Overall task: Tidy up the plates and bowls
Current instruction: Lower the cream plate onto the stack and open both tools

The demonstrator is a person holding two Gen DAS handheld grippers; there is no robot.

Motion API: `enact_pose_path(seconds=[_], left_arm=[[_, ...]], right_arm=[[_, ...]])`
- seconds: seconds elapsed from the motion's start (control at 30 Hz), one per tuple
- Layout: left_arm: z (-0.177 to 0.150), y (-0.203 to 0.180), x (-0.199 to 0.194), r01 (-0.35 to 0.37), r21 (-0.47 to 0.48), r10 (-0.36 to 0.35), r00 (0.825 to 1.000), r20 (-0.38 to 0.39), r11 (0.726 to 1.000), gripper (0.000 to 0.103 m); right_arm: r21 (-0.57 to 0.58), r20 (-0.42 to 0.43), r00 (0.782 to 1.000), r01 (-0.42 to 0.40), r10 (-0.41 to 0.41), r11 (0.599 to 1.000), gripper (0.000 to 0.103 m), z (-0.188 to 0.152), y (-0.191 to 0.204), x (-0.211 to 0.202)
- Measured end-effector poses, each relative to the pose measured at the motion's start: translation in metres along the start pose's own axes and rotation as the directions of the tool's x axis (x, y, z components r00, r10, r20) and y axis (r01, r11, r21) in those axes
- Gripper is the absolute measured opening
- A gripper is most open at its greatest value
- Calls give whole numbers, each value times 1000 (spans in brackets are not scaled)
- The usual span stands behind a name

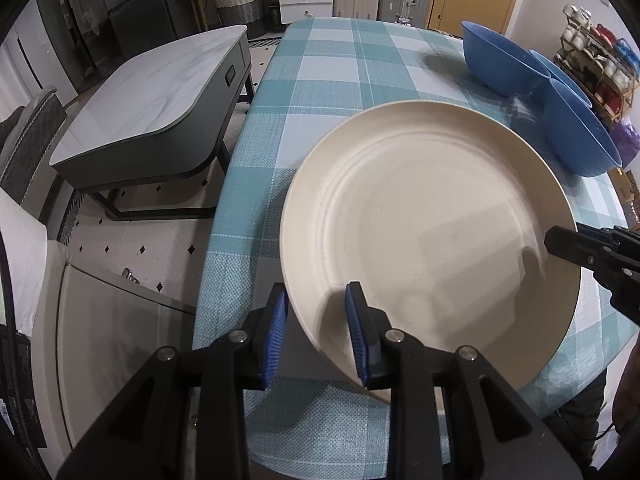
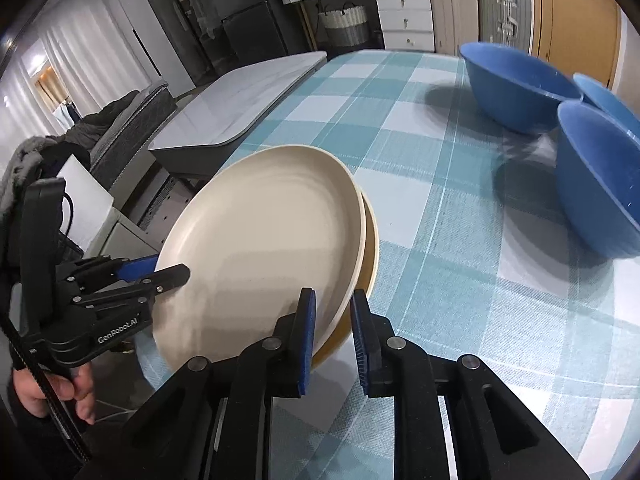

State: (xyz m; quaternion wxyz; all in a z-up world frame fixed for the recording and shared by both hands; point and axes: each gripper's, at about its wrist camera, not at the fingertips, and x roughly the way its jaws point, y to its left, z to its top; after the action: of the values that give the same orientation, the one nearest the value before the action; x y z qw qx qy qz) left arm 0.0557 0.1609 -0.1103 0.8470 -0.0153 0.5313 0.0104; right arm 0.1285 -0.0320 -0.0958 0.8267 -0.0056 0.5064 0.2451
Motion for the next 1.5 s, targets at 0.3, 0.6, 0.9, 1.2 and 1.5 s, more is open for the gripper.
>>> enact_pose_path(seconds=[0.3, 0.6, 0.9, 1.2, 1.5], left_arm=[[-2, 1, -3, 14, -8, -14, 1000, 7, 1000, 28], [-3, 3, -4, 34, -11, -33, 999, 7, 999, 29], [-4, 4, 0, 41, -18, -41, 999, -7, 999, 31], [-3, 3, -1, 37, -17, -38, 999, -10, 999, 31], [-3, 9, -6, 47, -42, -47, 999, 5, 998, 38]], right_arm=[[46, -69, 995, -65, 68, 997, 17, 7, -9, 8], [-71, -80, 995, 55, -60, 996, 18, 5, 7, 10], [-82, -110, 993, 34, -43, 996, 18, 5, 5, 13], [-153, -153, 986, 50, -74, 987, 20, 7, 9, 24], [-75, -200, 980, -39, 23, 996, 25, 14, -9, 27]])
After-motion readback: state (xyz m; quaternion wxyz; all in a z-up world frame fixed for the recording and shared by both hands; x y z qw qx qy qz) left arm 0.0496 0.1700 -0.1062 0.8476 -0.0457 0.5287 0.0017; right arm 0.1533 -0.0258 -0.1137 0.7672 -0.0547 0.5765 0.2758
